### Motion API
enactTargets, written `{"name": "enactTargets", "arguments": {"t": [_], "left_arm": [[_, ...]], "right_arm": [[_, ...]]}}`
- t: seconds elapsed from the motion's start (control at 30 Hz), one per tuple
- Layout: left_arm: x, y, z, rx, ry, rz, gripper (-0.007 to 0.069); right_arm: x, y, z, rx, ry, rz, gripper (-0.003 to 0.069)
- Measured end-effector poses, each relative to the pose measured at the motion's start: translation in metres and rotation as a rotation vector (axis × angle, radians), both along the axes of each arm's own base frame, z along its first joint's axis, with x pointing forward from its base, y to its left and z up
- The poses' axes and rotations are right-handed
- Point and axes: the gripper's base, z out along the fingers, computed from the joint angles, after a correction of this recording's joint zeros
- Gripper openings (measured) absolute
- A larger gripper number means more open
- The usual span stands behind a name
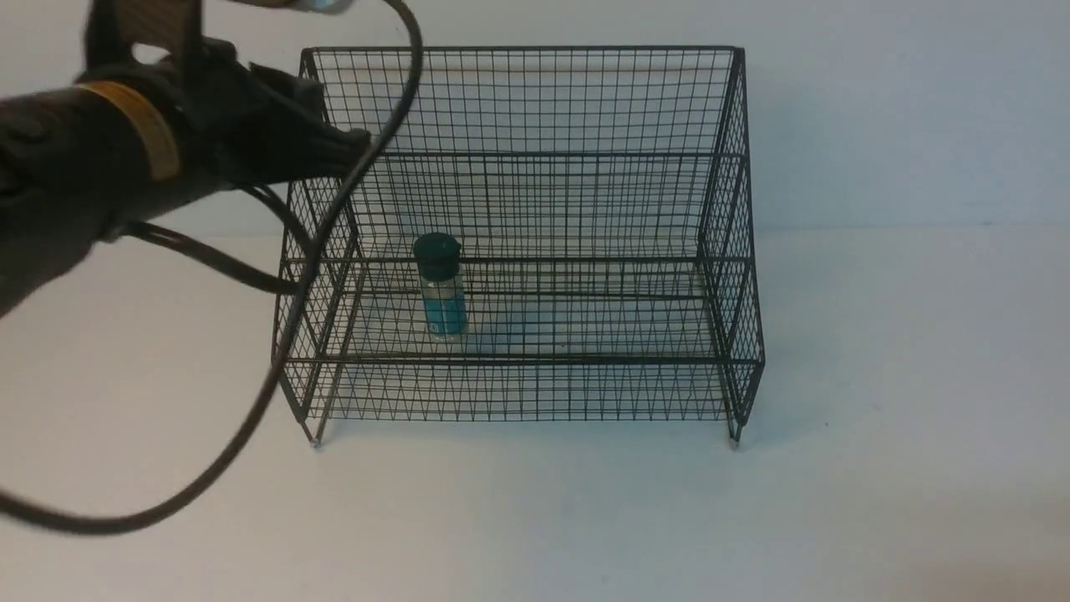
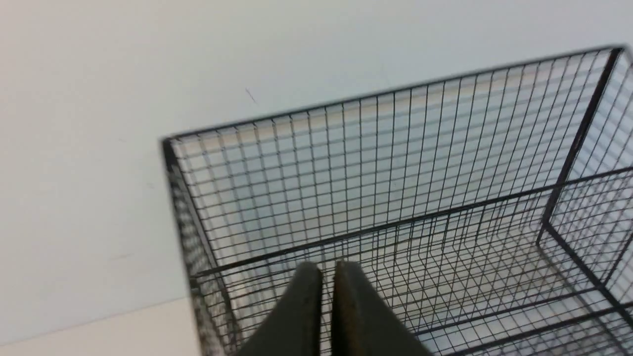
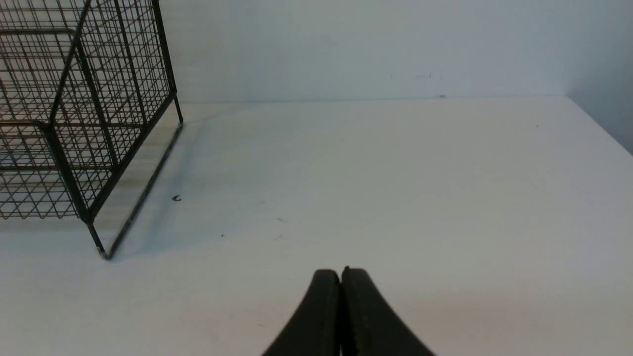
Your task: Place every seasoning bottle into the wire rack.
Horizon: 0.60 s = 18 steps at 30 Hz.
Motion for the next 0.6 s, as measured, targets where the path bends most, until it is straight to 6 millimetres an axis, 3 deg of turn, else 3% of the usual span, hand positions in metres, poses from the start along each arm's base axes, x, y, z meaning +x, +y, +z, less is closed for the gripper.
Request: {"name": "enactTargets", "arguments": {"t": [0.03, 0.1, 0.23, 0.43, 0.6], "left_arm": [[-0.002, 0.001, 0.002, -0.001, -0.002, 0.004, 0.0], [-0.032, 0.011, 0.022, -0.017, -0.031, 0.017, -0.0005], [-0.076, 0.028, 0.042, -0.075, -0.047, 0.038, -0.0005], [-0.122, 0.05, 0.06, -0.155, -0.114, 0.049, -0.0005], [-0.145, 0.061, 0.069, -0.19, -0.183, 0.046, -0.0005]], "right_arm": [[0.0, 0.0, 0.0, 0.0, 0.0, 0.0, -0.0015], [0.0, 0.0, 0.0, 0.0, 0.0, 0.0, -0.0015], [0.0, 0.0, 0.0, 0.0, 0.0, 0.0, -0.0015], [0.0, 0.0, 0.0, 0.0, 0.0, 0.0, -0.0015], [0.0, 0.0, 0.0, 0.0, 0.0, 0.0, -0.0015]]}}
